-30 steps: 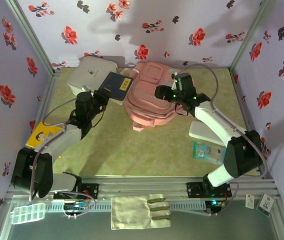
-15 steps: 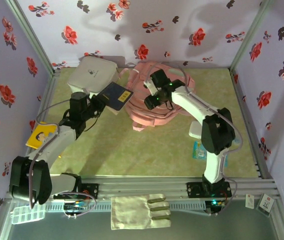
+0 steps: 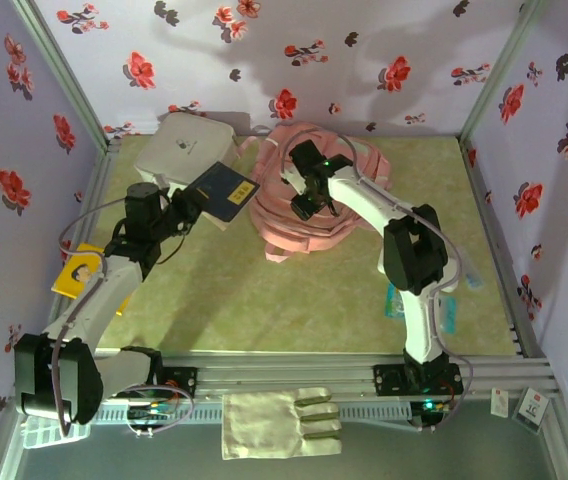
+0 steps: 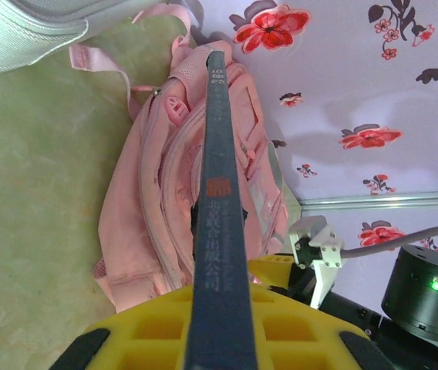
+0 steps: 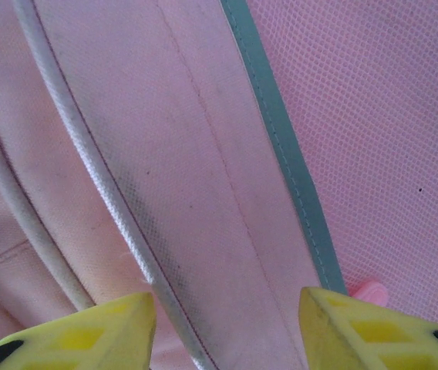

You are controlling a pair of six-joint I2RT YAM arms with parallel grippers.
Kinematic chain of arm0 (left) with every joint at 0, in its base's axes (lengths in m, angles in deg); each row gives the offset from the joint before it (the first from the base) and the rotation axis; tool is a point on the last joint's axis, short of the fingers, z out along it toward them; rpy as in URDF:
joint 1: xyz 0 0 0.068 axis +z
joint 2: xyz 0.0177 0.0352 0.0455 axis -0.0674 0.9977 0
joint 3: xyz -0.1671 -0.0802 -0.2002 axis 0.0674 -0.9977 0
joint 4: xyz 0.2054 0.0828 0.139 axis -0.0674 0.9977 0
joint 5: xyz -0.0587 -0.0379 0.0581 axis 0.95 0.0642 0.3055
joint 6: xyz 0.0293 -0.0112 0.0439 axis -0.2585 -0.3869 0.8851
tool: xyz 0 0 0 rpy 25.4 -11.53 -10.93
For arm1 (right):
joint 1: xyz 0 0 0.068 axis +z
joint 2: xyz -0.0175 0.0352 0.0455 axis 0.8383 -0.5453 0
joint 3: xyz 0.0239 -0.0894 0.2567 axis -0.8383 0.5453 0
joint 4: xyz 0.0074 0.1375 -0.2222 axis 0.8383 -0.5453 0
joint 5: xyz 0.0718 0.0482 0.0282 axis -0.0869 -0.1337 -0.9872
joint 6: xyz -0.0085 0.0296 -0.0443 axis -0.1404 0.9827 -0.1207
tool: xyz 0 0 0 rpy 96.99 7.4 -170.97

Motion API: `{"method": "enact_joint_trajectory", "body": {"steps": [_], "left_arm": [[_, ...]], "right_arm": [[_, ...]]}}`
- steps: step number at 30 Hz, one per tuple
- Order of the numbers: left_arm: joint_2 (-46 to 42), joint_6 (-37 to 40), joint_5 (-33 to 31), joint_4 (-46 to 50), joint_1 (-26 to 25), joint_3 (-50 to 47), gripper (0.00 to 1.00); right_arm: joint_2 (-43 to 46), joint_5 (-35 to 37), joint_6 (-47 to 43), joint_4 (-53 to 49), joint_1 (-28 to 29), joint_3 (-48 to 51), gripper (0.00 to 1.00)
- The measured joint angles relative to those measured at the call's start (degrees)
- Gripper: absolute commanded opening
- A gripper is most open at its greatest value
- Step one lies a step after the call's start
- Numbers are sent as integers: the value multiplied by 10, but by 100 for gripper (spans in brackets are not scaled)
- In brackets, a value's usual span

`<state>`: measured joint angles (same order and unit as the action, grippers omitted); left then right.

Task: Pack the student bag
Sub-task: Open the student bag at the top-center of the table.

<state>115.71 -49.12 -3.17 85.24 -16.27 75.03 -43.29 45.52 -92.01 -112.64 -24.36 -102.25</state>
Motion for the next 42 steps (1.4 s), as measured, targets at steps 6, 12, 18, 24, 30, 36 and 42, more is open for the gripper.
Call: {"method": "enact_joint_trajectory", "body": {"steps": [6, 12, 18, 24, 30, 36, 42], "left_arm": [[0, -2, 9, -5, 0, 0, 0], [1, -1, 12, -1, 1, 0, 0], [1, 9, 12, 17, 6, 3, 0], [-9, 30, 11, 54, 15, 3, 0], [-52, 54, 0, 109, 35, 4, 0], [-56, 76, 16, 137, 36, 4, 0], [-48, 75, 79, 119, 36, 3, 0]], "right_arm": [[-29, 10, -5, 0, 0, -18, 49], [-40, 17, -13, -1, 4, -22, 32], [-40, 23, -8, -1, 6, -29, 11], [-23, 66, 22, 3, 11, -34, 9], [-10, 129, 51, -16, 14, -97, 4], [-8, 148, 95, -35, 14, -145, 2], [-8, 130, 140, -50, 16, -194, 2]]}}
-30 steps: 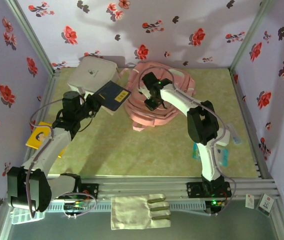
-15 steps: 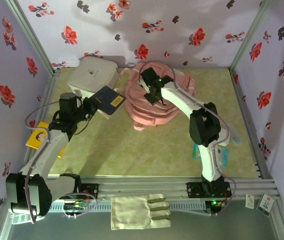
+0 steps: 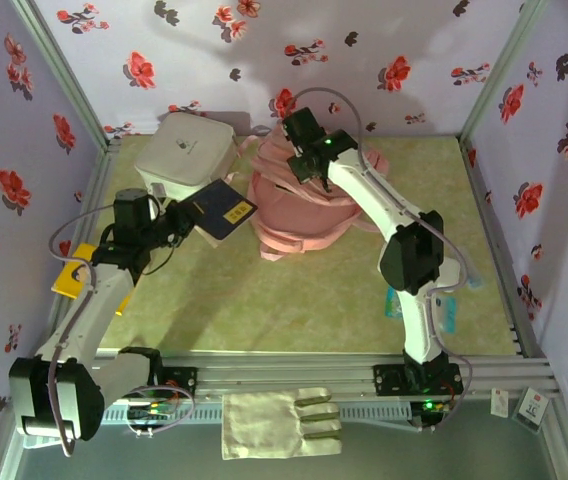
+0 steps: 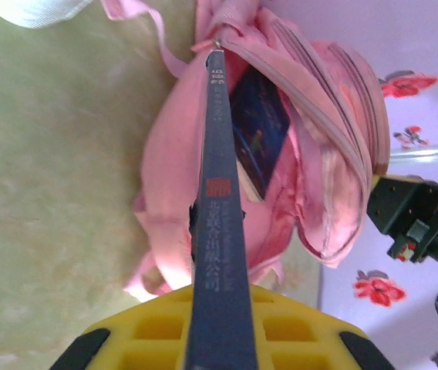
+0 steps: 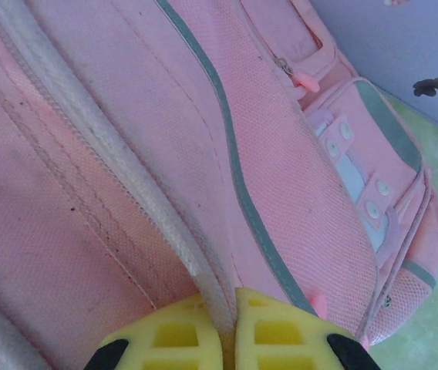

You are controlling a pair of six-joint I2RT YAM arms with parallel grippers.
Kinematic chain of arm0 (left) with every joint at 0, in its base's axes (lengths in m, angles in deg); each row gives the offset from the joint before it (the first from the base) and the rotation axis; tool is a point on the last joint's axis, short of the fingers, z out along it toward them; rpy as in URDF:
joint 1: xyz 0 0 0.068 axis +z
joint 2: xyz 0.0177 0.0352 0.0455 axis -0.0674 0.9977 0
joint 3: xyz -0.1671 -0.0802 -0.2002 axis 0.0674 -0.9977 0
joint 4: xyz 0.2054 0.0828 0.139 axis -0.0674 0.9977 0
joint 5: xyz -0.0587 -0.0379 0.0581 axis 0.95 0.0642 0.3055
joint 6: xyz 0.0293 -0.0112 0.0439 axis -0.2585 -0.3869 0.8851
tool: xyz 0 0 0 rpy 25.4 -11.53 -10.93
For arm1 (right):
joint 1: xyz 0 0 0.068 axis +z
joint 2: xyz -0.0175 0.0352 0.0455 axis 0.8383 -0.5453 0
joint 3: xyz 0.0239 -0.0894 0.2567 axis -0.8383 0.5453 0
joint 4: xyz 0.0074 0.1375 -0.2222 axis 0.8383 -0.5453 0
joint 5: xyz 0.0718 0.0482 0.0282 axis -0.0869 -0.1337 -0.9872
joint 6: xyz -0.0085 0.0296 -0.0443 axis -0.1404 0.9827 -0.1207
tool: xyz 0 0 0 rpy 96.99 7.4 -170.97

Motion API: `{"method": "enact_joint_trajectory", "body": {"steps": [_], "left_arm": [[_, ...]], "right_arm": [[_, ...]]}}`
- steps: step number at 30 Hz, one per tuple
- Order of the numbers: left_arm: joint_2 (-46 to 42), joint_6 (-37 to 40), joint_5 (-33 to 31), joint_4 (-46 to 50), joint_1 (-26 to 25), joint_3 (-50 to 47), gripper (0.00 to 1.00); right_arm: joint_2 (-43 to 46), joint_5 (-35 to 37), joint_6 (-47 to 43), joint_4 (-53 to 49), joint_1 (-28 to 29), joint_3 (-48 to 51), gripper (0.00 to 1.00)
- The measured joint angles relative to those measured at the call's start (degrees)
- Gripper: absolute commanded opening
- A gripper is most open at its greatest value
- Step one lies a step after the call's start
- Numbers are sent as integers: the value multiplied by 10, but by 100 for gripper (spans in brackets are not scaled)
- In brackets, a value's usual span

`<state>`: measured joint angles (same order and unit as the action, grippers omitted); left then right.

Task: Pack the student bag
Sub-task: Place the book in the student bag.

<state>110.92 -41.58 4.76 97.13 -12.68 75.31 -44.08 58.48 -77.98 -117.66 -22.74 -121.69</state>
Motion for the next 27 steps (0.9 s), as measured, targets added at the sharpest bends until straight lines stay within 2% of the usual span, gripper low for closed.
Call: {"method": "enact_joint_trajectory", "body": {"steps": [7, 15, 20, 27], "left_arm": [[47, -68, 58, -135, -17, -39, 0], [154, -124, 68, -263, -75, -31, 0], [249, -142, 38, -311, -118, 19, 0], [391, -174, -42, -378, -174, 111, 0]], "right_arm": [[0, -45, 49, -22, 2, -59, 3], [0, -92, 90, -29, 3, -70, 4], [0, -103, 98, -30, 3, -70, 4], [0, -122, 115, -29, 2, -69, 4]]}}
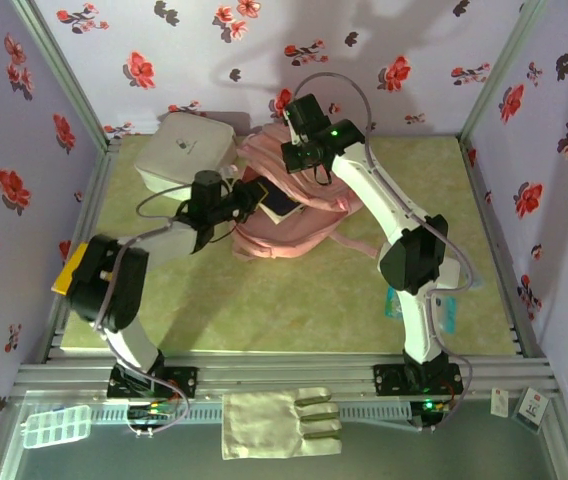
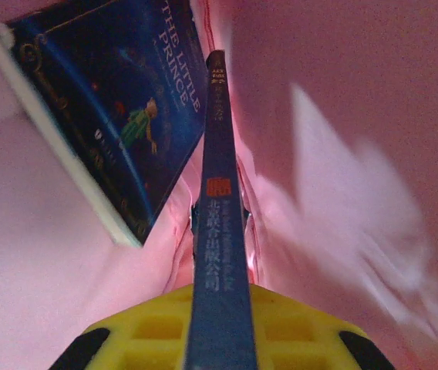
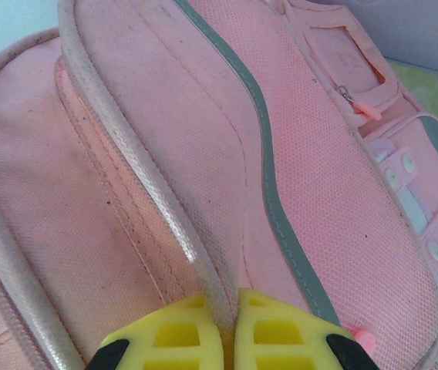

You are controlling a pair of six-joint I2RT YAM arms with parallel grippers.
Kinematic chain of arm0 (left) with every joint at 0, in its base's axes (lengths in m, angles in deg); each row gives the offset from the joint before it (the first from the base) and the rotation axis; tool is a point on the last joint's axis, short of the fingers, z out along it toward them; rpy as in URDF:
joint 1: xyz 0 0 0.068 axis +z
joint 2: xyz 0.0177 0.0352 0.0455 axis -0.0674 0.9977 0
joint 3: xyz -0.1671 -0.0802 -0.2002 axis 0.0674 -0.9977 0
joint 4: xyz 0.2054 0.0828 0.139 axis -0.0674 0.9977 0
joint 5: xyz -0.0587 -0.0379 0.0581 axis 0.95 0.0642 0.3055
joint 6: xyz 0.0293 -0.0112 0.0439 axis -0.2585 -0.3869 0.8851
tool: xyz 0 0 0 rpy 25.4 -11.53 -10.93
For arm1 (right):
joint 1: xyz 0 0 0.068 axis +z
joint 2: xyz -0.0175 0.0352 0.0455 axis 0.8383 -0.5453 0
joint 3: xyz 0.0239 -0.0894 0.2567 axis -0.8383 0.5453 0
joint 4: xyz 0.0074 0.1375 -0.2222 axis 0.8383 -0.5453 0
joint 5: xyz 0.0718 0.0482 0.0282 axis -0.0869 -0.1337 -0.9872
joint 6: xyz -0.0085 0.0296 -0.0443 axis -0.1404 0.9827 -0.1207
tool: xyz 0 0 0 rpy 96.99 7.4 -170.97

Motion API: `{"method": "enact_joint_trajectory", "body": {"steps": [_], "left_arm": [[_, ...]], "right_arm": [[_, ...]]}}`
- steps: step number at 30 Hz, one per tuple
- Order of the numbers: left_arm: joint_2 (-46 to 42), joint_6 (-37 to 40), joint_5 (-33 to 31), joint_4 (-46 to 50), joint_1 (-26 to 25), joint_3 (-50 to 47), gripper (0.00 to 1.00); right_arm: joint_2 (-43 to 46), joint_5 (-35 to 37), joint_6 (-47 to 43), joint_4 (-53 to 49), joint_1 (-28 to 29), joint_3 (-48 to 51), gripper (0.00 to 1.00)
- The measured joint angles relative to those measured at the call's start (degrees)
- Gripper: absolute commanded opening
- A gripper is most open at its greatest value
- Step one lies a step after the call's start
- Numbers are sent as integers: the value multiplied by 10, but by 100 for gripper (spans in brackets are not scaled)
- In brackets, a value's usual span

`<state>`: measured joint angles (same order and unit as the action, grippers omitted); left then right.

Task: Pack the student bag
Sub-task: Place the book in the student bag.

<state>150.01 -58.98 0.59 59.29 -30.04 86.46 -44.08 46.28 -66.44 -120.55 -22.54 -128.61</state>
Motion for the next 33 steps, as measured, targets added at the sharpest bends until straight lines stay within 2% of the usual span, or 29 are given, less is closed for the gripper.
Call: {"method": "enact_joint_trajectory", "body": {"steps": [7, 10, 12, 15, 22, 25, 33], "left_arm": [[134, -29, -73, 2, -25, 107, 0], [168, -31, -101, 13, -34, 153, 0], [182, -31, -119, 19, -37, 177, 5], [202, -31, -142, 26, -39, 208, 6], [214, -42, -163, 66, -39, 228, 41], [198, -47, -167, 80, -39, 205, 52], [97, -71, -167, 111, -39, 124, 56]], "right_arm": [[4, -30, 24, 10, -13, 9, 4], [12, -43, 35, 21, -19, 22, 4], [16, -51, 40, 27, -22, 30, 4], [24, -59, 47, 35, -26, 44, 4], [28, -71, 63, 51, -31, 63, 4], [37, -80, 72, 65, -34, 83, 4], [44, -98, 90, 86, -45, 101, 4]]}}
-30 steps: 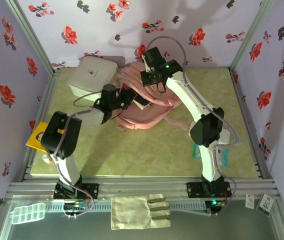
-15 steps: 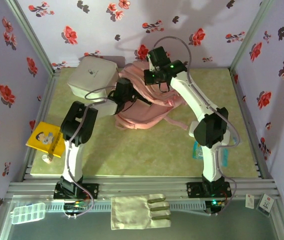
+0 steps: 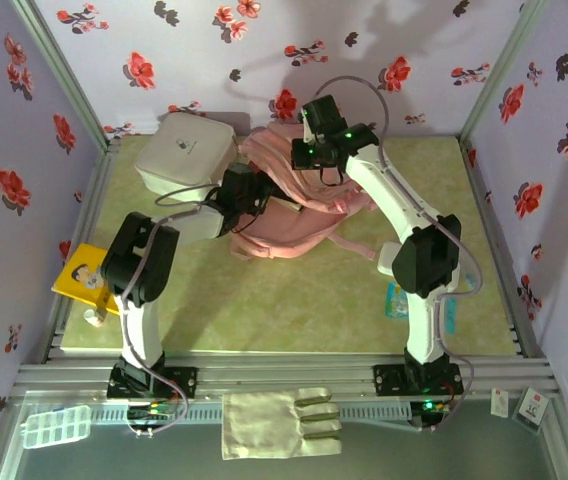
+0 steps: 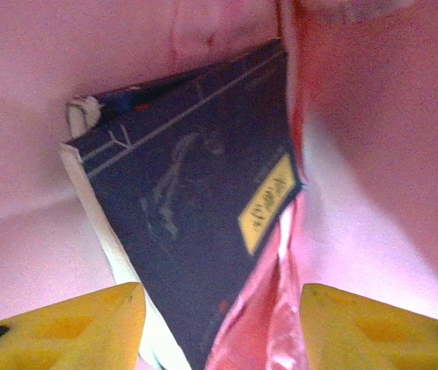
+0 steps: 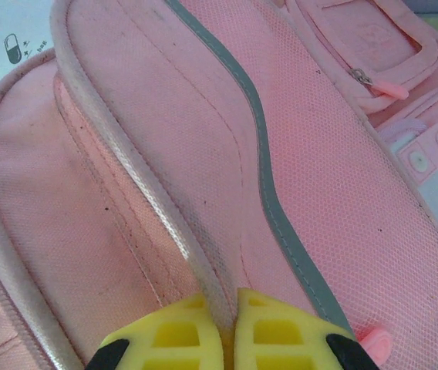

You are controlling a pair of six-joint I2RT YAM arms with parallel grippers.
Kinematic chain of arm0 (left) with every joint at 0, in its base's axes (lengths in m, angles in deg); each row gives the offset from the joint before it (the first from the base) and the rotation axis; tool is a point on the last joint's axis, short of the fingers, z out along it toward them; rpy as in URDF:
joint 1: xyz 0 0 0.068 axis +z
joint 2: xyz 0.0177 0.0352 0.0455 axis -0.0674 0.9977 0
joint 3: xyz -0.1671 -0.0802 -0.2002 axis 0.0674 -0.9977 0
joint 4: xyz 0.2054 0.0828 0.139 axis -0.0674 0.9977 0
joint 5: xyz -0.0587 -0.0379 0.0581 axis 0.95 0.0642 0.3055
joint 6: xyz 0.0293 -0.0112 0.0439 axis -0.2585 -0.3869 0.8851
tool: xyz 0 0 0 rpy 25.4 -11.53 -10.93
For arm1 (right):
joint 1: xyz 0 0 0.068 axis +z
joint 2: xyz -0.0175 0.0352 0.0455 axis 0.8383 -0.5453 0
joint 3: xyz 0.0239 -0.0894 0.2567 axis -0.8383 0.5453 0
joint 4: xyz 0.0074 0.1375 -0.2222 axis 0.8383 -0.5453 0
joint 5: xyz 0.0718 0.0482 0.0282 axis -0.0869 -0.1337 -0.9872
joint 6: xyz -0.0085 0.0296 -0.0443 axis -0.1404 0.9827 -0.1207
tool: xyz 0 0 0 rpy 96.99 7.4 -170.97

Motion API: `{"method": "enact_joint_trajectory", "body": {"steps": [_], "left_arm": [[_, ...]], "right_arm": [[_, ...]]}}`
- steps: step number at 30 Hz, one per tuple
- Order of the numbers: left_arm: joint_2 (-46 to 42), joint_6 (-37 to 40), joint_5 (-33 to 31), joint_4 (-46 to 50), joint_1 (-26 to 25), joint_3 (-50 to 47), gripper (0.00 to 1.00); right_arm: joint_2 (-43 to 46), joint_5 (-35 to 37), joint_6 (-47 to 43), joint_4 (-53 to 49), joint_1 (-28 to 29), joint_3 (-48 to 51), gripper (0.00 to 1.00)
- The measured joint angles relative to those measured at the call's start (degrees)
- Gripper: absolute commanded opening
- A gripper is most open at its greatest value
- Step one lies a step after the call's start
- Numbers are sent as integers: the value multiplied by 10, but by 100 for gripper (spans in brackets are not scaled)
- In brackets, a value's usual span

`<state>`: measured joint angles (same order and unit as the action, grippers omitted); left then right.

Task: Pack the student bag
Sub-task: Place the book in the student bag, then close the student bag at the top-center of the table.

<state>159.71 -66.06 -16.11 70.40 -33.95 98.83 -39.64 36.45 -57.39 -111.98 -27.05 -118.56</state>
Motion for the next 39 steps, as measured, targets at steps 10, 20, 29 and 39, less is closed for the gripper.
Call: {"method": "enact_joint_trajectory", "body": {"steps": [10, 20, 29, 39], "left_arm": [[-162, 24, -19, 64, -1, -103, 63], [-337, 132, -72, 237, 29, -214, 79], [-470, 254, -129, 373, 207, -233, 87], [-463, 367, -144, 436, 360, -234, 90]], "right_arm": [[9, -9, 10, 19, -4, 29, 4], [14, -37, -3, 48, -3, 91, 10], [14, -61, -45, 56, 27, 147, 40], [37, -113, -45, 152, 38, 226, 65]]}}
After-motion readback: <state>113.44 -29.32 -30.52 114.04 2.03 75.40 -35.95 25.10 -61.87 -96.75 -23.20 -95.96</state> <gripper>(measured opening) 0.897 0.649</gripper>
